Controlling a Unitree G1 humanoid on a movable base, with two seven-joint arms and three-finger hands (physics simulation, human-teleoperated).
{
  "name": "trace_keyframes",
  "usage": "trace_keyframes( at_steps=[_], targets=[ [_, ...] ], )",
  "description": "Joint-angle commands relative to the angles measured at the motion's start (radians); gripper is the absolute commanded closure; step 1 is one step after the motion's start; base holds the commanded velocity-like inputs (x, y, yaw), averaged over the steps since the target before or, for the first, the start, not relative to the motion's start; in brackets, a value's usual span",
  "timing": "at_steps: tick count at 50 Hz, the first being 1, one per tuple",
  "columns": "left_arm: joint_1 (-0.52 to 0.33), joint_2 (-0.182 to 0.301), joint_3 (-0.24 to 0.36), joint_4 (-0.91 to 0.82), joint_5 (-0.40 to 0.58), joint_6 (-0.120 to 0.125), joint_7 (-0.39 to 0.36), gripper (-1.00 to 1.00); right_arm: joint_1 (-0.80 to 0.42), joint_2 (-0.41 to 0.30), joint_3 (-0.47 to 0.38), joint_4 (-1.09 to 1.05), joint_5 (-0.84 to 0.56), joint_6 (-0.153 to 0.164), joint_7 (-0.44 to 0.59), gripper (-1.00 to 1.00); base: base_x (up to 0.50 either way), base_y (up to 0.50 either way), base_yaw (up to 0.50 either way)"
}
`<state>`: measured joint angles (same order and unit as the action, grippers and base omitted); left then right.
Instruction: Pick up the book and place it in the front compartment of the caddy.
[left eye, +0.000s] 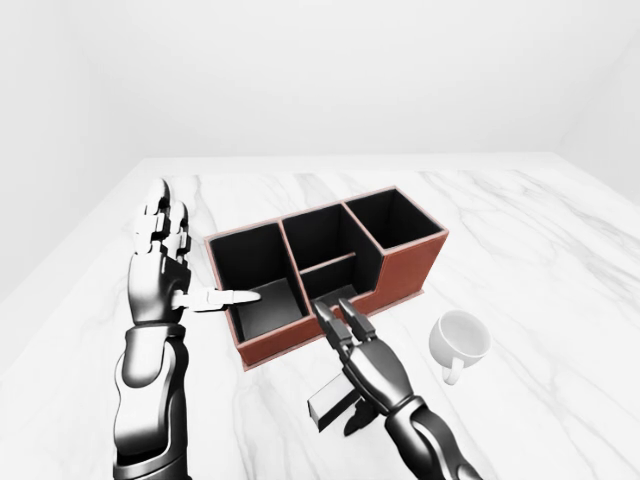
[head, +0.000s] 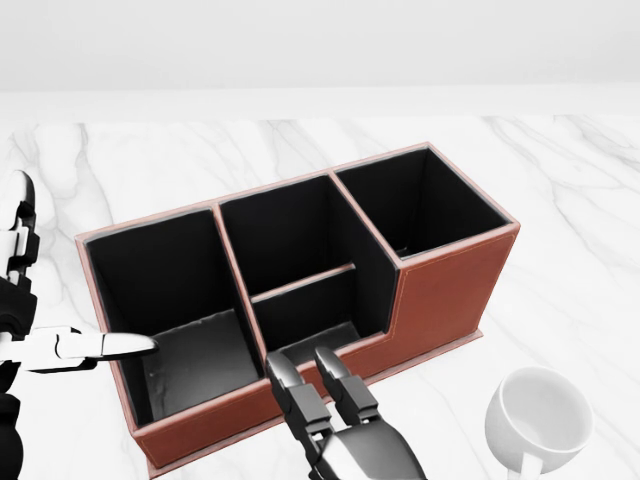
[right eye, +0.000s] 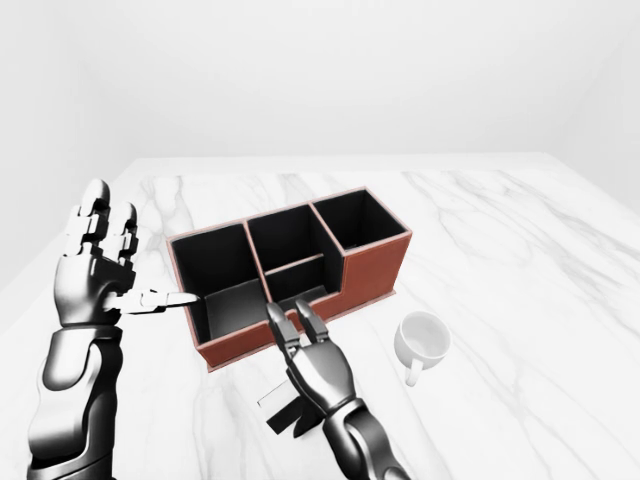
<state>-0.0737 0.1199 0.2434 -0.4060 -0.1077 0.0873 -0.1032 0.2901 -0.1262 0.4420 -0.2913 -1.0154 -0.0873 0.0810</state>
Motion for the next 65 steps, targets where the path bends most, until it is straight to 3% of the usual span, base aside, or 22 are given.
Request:
trace_keyframes(
  at_steps=[1, 65],
  targets=[
    [-0.001, 0.002, 0.003, -0.002, -0.002, 0.0, -0.001, -1.0, -0.003, 0.002, 0.003, 0.022, -0.012, 0.0, -0.009, -1.0, 0.0, 0.0, 0.0],
    [-0.002, 0.002, 0.0, 0.003, 0.002, 0.0, -0.004, -1.0, -0.054, 0.028, -0.03, 0.133, -0.056, 0.0, -0.028, -1.0, 0.0, 0.0, 0.0]
  ],
)
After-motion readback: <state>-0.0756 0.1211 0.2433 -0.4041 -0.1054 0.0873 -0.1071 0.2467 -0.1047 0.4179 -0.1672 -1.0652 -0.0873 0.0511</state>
